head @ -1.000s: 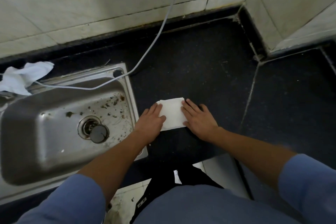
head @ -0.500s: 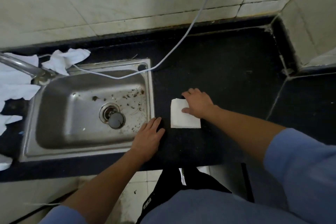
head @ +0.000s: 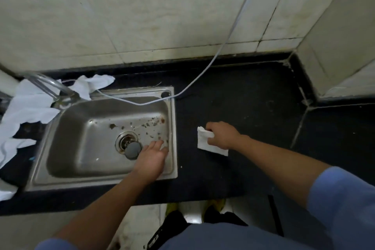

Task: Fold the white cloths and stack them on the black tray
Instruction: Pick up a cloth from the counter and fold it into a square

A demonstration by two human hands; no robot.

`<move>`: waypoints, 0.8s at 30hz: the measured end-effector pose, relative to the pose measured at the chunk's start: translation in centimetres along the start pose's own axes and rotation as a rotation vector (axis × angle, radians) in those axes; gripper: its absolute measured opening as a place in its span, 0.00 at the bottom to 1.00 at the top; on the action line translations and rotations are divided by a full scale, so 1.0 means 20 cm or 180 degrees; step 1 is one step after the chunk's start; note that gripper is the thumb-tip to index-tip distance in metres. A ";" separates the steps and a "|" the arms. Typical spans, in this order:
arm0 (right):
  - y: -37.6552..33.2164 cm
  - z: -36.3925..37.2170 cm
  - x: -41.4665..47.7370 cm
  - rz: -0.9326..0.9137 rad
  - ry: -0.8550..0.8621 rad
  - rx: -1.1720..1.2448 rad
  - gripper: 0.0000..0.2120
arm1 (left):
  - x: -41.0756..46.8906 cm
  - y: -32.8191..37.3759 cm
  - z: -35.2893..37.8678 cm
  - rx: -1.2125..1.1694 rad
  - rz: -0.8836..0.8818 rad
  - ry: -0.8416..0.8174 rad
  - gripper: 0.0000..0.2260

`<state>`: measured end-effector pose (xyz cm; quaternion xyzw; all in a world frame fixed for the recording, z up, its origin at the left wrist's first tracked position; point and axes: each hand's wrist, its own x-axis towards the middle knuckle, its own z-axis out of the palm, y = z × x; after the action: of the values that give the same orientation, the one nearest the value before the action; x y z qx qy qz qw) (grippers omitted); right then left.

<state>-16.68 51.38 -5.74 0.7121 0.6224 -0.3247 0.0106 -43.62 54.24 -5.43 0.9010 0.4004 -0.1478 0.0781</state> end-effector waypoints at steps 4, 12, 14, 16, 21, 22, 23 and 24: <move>-0.02 -0.06 -0.20 0.0126 0.0582 -0.0167 0.09 | 0.11 -0.06 -0.17 -0.0005 0.0524 0.0247 0.15; -0.17 -0.12 -0.72 0.0877 0.1666 -0.0348 0.15 | 0.22 -0.06 -0.48 0.0308 0.1482 0.0508 0.09; -0.21 -0.11 -0.89 0.1071 0.1852 -0.0334 0.15 | 0.21 0.03 -0.54 0.0401 0.1723 0.0561 0.10; -0.23 -0.07 -1.06 0.1289 0.1996 -0.0352 0.15 | 0.20 0.15 -0.60 0.0497 0.2016 0.0613 0.10; -0.22 0.07 -1.59 0.2003 0.2309 -0.0291 0.15 | 0.04 0.58 -0.69 0.0574 0.2840 0.0792 0.10; -0.22 0.12 -1.71 0.2135 0.2363 -0.0296 0.15 | -0.01 0.68 -0.69 0.0610 0.2979 0.0814 0.11; -0.21 0.17 -1.82 0.2266 0.2414 -0.0288 0.15 | -0.08 0.78 -0.69 0.0658 0.3121 0.0828 0.11; -0.22 0.23 -1.95 0.2399 0.2465 -0.0263 0.15 | -0.15 0.89 -0.68 0.0710 0.3270 0.0842 0.10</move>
<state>-23.20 16.16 10.77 0.9526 0.2945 0.0125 -0.0759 -29.42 43.79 8.75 0.9945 -0.1033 -0.0175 -0.0069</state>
